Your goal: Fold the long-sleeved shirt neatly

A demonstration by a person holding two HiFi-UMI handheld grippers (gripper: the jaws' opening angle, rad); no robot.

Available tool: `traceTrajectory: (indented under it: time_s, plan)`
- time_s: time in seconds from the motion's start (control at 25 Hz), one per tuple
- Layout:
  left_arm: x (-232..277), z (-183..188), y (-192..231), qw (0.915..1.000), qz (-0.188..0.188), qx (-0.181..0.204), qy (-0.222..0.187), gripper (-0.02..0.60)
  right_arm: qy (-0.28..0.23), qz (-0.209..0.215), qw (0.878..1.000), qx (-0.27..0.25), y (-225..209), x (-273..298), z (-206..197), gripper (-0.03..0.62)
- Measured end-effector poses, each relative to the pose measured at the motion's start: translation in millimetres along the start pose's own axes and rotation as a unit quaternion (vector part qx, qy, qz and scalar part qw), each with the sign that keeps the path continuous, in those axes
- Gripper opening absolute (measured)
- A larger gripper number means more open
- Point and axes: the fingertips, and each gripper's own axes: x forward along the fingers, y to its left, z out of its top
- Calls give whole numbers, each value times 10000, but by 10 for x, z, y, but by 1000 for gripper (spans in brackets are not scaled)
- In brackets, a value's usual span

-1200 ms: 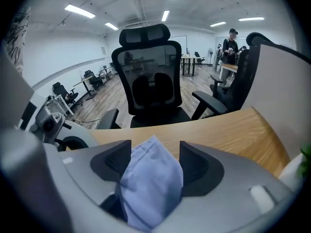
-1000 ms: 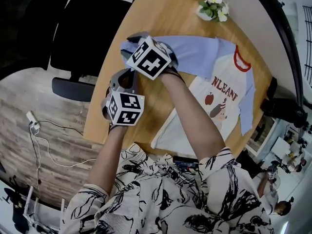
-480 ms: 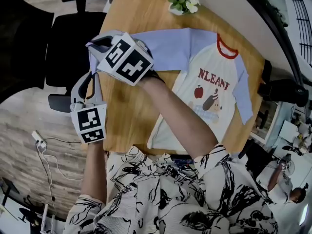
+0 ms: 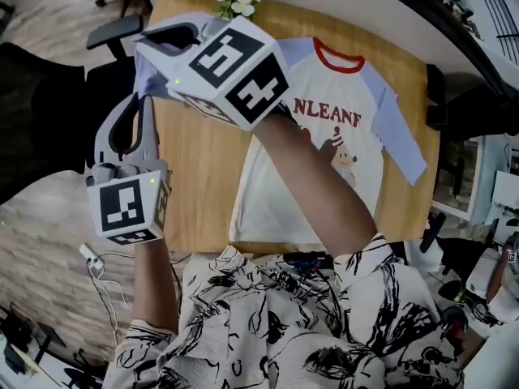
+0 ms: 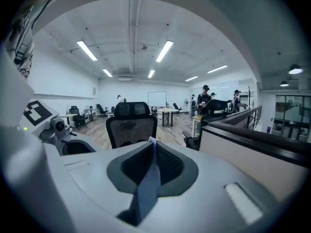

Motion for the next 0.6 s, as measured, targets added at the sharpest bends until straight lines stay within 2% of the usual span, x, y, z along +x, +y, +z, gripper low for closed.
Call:
traceTrajectory:
  time_s: [0.16, 0.32, 0.6]
  plan:
    - [150, 363, -732, 9987, -374, 343, -66, 31, -215, -449, 9987, 102, -381, -924, -39, 29]
    - [326, 643, -1500, 9959, -636, 633, -111, 31, -275, -900, 9954, 168, -760, -1788, -248, 29]
    - [645, 841, -2861, 9898, -1034, 981, -69, 31, -243, -1544, 9870, 382, -1288, -3064, -792, 29]
